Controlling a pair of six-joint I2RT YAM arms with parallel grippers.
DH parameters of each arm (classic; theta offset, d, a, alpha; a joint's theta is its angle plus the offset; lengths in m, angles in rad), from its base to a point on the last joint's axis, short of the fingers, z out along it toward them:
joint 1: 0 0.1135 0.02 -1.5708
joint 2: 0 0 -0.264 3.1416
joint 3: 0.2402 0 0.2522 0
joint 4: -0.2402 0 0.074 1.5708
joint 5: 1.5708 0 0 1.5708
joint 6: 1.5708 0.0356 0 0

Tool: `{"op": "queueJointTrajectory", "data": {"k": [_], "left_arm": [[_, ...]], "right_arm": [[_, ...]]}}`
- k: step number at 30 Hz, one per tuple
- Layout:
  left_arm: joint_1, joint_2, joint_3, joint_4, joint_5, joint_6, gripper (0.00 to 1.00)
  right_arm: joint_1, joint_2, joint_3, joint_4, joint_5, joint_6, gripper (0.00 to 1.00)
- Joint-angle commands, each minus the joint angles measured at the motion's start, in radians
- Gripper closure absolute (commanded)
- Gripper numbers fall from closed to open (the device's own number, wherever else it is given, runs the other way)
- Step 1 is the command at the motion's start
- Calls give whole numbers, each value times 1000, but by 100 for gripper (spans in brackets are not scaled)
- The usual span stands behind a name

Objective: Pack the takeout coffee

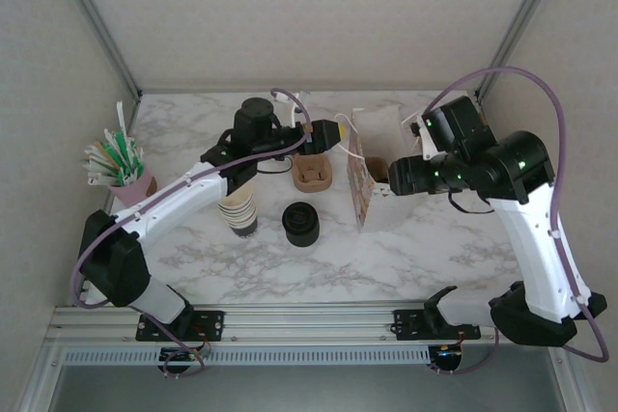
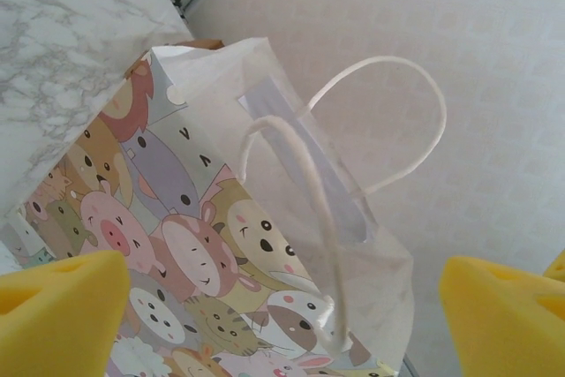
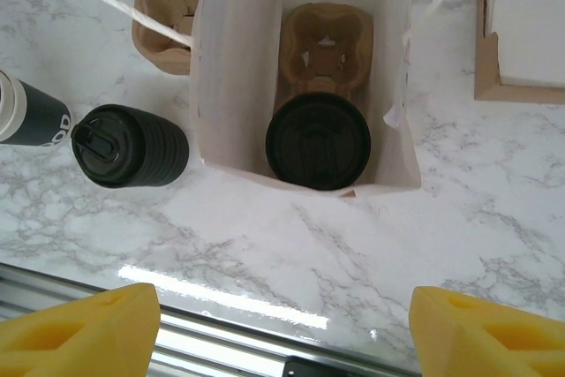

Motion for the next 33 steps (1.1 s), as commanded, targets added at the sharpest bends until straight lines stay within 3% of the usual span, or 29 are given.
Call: {"op": "queueJointTrajectory", "data": {"k": [1,4,33], "left_arm": [[-7,-61,3,-12,-32,21,5],[-7,-87,-4,-27,-50,26,0],[-7,-332,-126,-144,-227,79,0]], "right_arm": [[11,-44,-33,18,-9,27,26],[13,-79,-56,29,-16,34,26],[13,-327,-300,157,-42,74,26]]}}
